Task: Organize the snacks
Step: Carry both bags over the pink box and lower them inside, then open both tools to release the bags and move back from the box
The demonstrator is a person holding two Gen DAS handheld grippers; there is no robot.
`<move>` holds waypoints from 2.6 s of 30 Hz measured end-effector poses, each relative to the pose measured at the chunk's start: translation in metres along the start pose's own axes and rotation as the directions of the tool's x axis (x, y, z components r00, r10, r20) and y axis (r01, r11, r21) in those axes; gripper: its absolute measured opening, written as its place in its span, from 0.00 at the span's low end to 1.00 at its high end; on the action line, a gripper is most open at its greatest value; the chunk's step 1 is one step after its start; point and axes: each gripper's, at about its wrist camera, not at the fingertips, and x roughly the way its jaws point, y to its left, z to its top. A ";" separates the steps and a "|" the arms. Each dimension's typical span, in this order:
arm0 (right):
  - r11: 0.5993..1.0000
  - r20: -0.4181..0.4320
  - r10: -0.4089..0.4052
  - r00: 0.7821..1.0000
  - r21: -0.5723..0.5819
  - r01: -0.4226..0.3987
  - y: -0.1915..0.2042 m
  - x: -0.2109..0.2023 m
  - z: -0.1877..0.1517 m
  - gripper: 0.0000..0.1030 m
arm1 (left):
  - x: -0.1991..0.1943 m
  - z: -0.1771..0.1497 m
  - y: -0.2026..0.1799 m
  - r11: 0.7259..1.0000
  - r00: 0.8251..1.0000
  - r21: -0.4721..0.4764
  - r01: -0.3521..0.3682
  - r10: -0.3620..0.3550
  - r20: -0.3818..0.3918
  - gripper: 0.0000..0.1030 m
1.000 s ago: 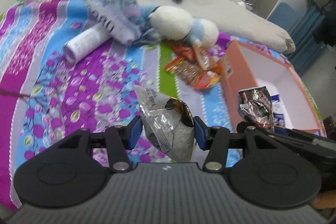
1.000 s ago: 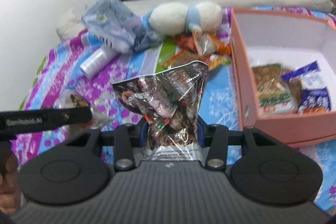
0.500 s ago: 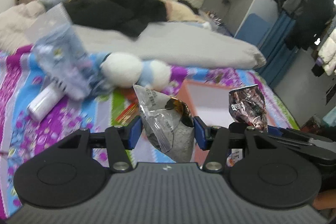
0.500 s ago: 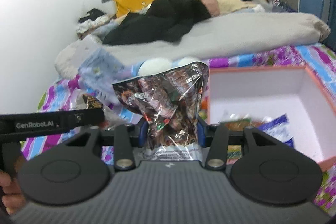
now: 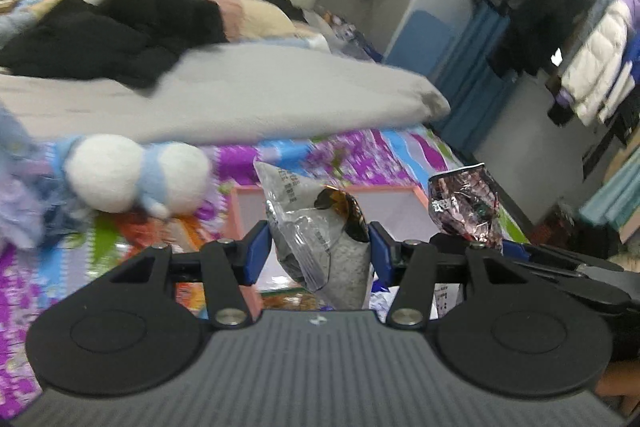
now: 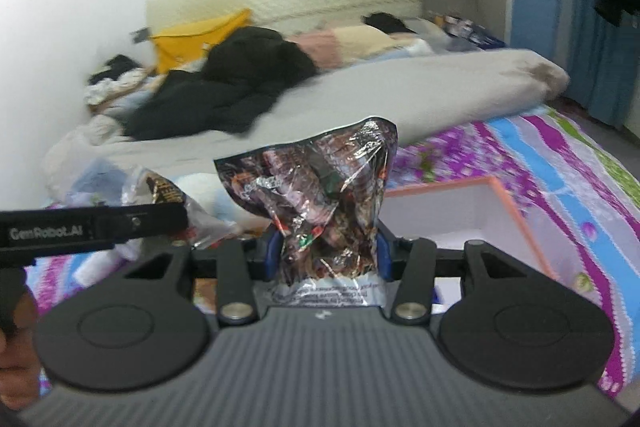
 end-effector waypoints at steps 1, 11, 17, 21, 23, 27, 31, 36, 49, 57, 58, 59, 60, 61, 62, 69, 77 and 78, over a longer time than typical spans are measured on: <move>1.000 -0.015 -0.012 1.000 0.011 0.013 -0.011 0.007 -0.003 0.47 | 0.013 -0.002 -0.004 1.000 1.000 0.004 0.006 -0.006 -0.017 0.56; 0.990 -0.173 -0.093 0.981 0.090 0.109 -0.082 0.080 -0.048 0.48 | 0.138 -0.038 -0.029 0.997 0.979 0.067 0.033 -0.019 -0.201 0.56; 0.987 -0.248 -0.097 0.964 0.101 0.125 -0.092 0.114 -0.068 0.49 | 0.173 -0.055 -0.020 0.998 0.965 0.062 0.029 -0.012 -0.260 0.57; 0.986 -0.286 -0.092 0.954 0.110 0.128 -0.093 0.123 -0.076 0.59 | 0.180 -0.057 -0.016 0.997 0.960 0.054 0.049 -0.032 -0.277 0.63; 0.985 -0.288 -0.099 0.952 0.111 0.136 -0.091 0.120 -0.078 0.75 | 0.176 -0.054 -0.016 0.997 0.963 0.054 0.051 -0.035 -0.267 0.78; 0.983 -0.257 -0.087 0.962 0.133 0.125 -0.086 0.106 -0.076 0.76 | 0.153 -0.045 -0.017 0.997 0.972 0.069 0.039 -0.022 -0.232 0.78; 0.984 -0.206 -0.091 0.974 0.130 0.120 -0.076 0.080 -0.065 0.76 | 0.116 -0.033 -0.017 0.996 0.984 0.081 0.034 -0.019 -0.179 0.78; 0.988 -0.112 -0.083 0.990 0.118 0.096 -0.055 0.034 -0.051 0.76 | 0.054 -0.024 -0.020 0.994 0.996 0.107 0.006 0.003 -0.086 0.78; 0.996 0.065 0.002 0.998 0.085 -0.008 0.015 -0.079 -0.055 0.76 | -0.101 -0.059 0.013 0.995 0.995 0.079 -0.066 0.060 0.078 0.78; 0.997 0.109 0.056 0.993 0.044 -0.061 0.065 -0.117 -0.085 0.76 | -0.173 -0.108 0.048 0.993 0.987 0.039 -0.114 0.109 0.117 0.78; 0.997 0.107 0.058 0.993 0.038 -0.063 0.071 -0.120 -0.090 0.76 | -0.180 -0.115 0.053 0.993 0.987 0.027 -0.116 0.113 0.116 0.78; 0.997 0.105 0.063 0.993 0.029 -0.066 0.078 -0.122 -0.095 0.76 | -0.185 -0.121 0.057 0.993 0.987 0.015 -0.120 0.117 0.114 0.78; 0.997 0.102 0.069 0.992 0.019 -0.071 0.084 -0.125 -0.101 0.76 | -0.191 -0.128 0.061 0.992 0.986 0.008 -0.126 0.124 0.112 0.78; 0.997 0.098 0.071 0.993 0.011 -0.072 0.090 -0.127 -0.107 0.76 | -0.195 -0.135 0.065 0.991 0.985 0.004 -0.133 0.132 0.110 0.78; 0.997 0.095 0.073 0.993 0.006 -0.074 0.094 -0.129 -0.112 0.76 | -0.201 -0.142 0.068 0.990 0.984 0.001 -0.142 0.141 0.106 0.78; 0.994 0.090 0.105 0.990 -0.008 -0.105 0.118 -0.147 -0.147 0.76 | -0.238 -0.184 0.075 0.980 0.972 0.011 -0.200 0.197 0.131 0.78; 0.989 0.068 0.139 0.988 -0.067 -0.134 0.146 -0.145 -0.176 0.76 | -0.245 -0.222 0.099 0.969 0.964 -0.029 -0.246 0.248 0.093 0.78; 0.988 0.062 0.144 0.988 -0.069 -0.140 0.149 -0.145 -0.179 0.76 | -0.244 -0.226 0.103 0.968 0.964 -0.039 -0.249 0.252 0.082 0.78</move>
